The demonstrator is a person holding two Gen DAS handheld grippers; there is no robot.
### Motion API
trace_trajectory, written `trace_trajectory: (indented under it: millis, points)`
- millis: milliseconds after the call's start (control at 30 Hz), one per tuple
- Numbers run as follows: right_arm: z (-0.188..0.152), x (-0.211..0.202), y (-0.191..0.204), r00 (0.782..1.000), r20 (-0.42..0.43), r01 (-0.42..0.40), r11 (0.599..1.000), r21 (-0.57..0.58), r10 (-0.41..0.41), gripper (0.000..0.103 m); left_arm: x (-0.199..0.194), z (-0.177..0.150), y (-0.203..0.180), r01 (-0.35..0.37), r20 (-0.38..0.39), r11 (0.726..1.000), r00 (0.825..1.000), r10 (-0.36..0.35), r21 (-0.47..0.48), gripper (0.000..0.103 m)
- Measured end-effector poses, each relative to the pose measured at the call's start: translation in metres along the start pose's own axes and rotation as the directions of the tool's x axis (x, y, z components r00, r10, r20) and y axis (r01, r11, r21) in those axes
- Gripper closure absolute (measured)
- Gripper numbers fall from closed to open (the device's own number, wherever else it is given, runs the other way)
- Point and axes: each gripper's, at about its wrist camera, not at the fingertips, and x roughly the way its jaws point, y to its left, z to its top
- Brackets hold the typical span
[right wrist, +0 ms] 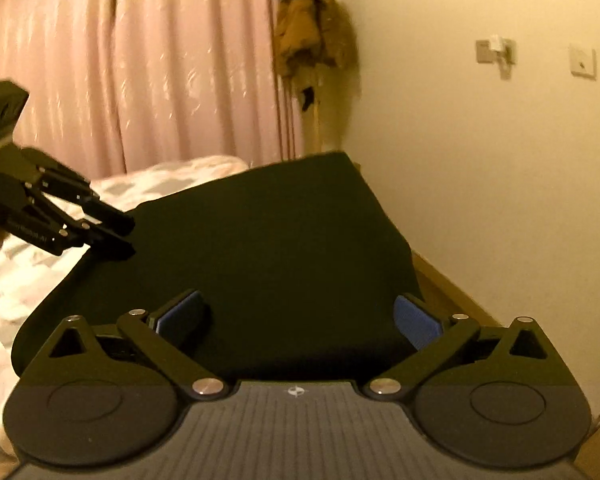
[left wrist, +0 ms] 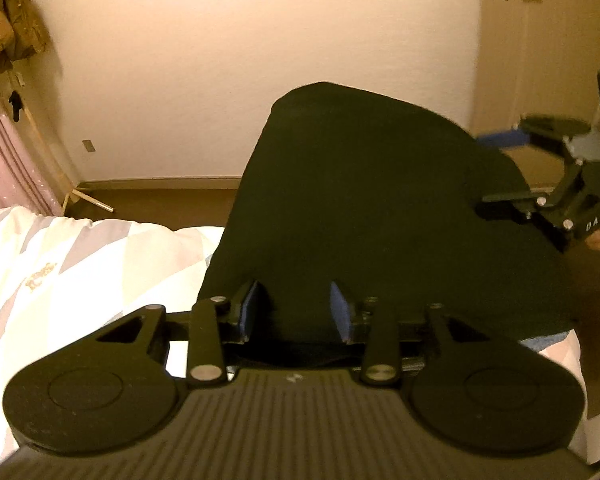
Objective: Fold clothes
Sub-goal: 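Lower the folded pants onto the top of the clothes stack with both grippers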
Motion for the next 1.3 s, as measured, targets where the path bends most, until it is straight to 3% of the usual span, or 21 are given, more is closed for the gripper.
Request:
trace_trajectory:
  millis: [100, 233, 333, 500, 600, 733, 833, 967, 1000, 1200, 1300]
  points:
    - [0.004, -0.003, -0.003, 1.000, 0.018, 0.022, 1.000, -0.005, -0.022, 0.000, 0.003, -0.004, 0.002, -0.020, 0.009, 0.999, 1.000, 0.020, -0.029, 0.067]
    - [0.030, -0.014, 0.008, 0.993, 0.044, 0.113, 0.991, -0.065, -0.110, 0.004, -0.014, 0.004, 0.001, -0.021, 0.041, 0.999, 0.999, 0.023, -0.043, 0.069]
    - [0.040, -0.031, 0.029, 0.992, 0.095, 0.094, 0.995, -0.045, -0.089, 0.003, -0.028, 0.006, 0.002, -0.018, 0.082, 0.999, 0.996, 0.022, -0.041, 0.069]
    - [0.028, -0.036, 0.064, 0.995, 0.048, 0.088, 0.995, -0.044, -0.085, 0.003, -0.029, -0.005, 0.004, 0.002, 0.104, 0.997, 0.995, 0.005, -0.072, 0.070]
    - [0.006, -0.022, 0.075, 0.992, -0.040, 0.117, 0.992, -0.055, -0.119, 0.003, -0.018, -0.015, 0.001, 0.004, 0.106, 0.998, 0.994, 0.003, -0.063, 0.070]
    - [-0.015, -0.009, 0.052, 0.996, -0.073, 0.064, 0.987, 0.150, -0.053, 0.002, -0.009, -0.018, 0.003, 0.010, 0.111, 0.996, 0.994, 0.000, -0.088, 0.070]
    - [-0.005, -0.011, 0.050, 0.993, -0.084, 0.097, 0.975, 0.199, -0.081, 0.002, -0.014, -0.012, 0.001, -0.014, 0.109, 0.996, 0.994, 0.024, -0.094, 0.069]
    - [0.016, -0.032, 0.062, 0.977, -0.088, 0.207, 0.952, 0.224, -0.192, 0.001, -0.036, 0.002, -0.008, -0.084, 0.088, 0.994, 0.992, 0.090, -0.073, 0.068]
    - [0.020, -0.042, 0.069, 0.968, -0.085, 0.250, 0.940, 0.234, -0.237, 0.001, -0.047, 0.004, -0.011, -0.092, 0.090, 0.992, 0.991, 0.099, -0.085, 0.061]
    - [0.022, -0.111, 0.112, 0.928, -0.102, 0.371, 0.865, 0.337, -0.358, 0.000, -0.099, 0.007, -0.032, -0.136, -0.031, 0.961, 0.991, 0.132, -0.239, 0.051]
    - [0.023, -0.131, 0.127, 0.922, -0.117, 0.387, 0.850, 0.359, -0.370, 0.000, -0.123, 0.006, -0.041, -0.131, -0.067, 0.941, 0.991, 0.116, -0.312, 0.042]
